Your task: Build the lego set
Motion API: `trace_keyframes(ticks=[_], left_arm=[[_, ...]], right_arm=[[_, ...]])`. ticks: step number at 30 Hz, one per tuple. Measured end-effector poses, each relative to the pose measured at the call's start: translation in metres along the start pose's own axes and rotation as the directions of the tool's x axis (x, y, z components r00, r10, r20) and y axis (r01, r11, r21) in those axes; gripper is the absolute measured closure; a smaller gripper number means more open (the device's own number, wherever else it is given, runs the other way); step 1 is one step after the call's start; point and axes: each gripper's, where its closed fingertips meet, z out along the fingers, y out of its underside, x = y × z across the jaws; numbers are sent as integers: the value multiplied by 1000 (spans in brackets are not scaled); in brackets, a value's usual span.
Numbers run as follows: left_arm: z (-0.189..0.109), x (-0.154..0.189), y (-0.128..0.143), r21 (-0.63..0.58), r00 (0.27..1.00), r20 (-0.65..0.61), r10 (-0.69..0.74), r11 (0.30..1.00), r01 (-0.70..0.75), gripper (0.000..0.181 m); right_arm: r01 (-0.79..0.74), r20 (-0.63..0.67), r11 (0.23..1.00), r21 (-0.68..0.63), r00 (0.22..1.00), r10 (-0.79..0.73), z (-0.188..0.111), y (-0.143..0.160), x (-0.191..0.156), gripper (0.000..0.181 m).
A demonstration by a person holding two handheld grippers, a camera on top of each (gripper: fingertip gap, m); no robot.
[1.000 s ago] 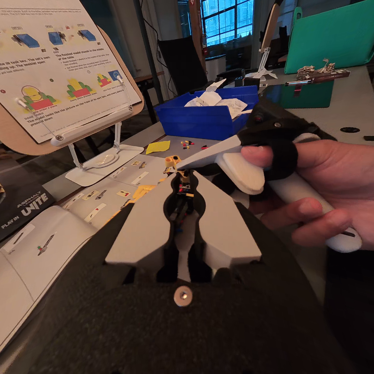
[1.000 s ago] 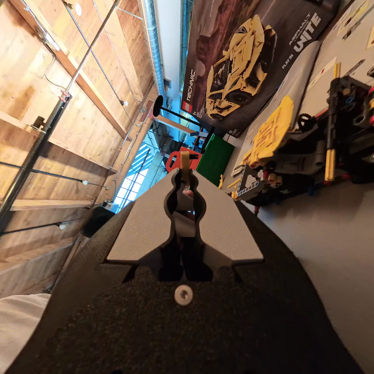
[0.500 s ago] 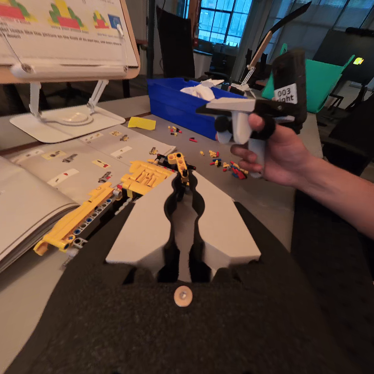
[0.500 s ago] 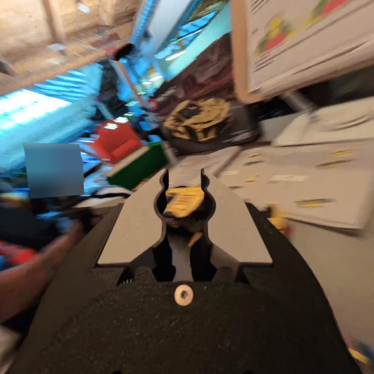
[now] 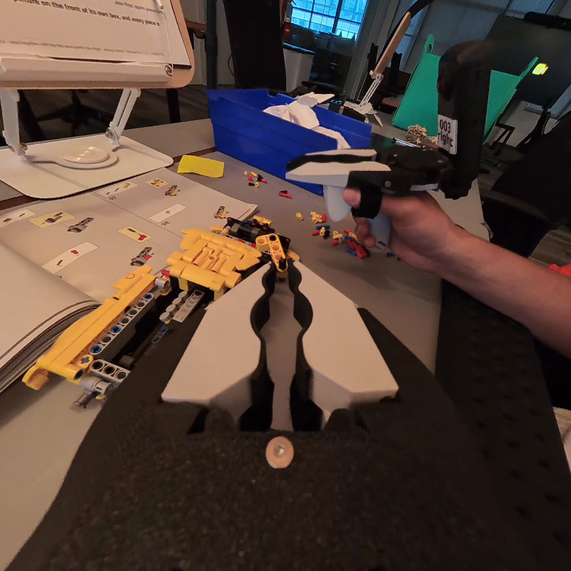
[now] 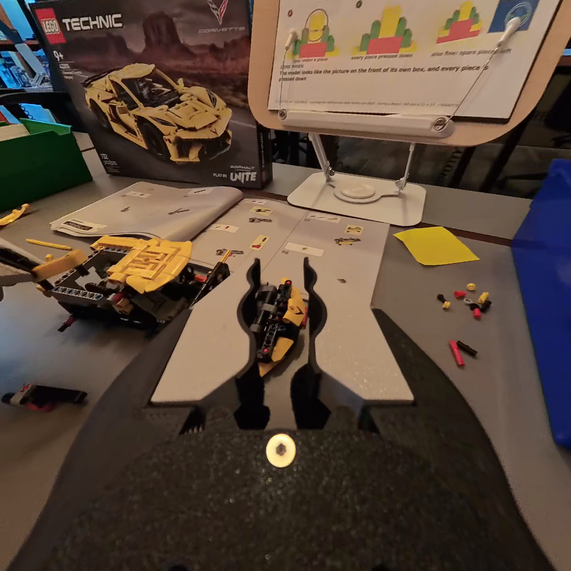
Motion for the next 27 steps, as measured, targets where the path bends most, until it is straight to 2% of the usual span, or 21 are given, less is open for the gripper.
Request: trace_keyframes(ticks=[16, 21, 23, 27], left_arm=[[0, 0, 2, -18, 1000, -17, 11, 1000, -11, 174], [-13, 13, 3, -38, 985, -133, 108, 993, -114, 174], [-22, 24, 13, -79, 968, -212, 135, 985, -154, 174], [-37, 27, 54, -257, 958, -269, 96, 952, -168, 174]], right_arm=[[-60, 47, 998, -12, 997, 61, -1, 3, -3, 163], [-80, 86, 996, -38, 993, 83, -1, 5, -11, 167], [-84, 123, 995, -51, 988, 90, 0, 6, -19, 166], [-27, 193, 997, -77, 980, 42, 2, 11, -39, 165]])
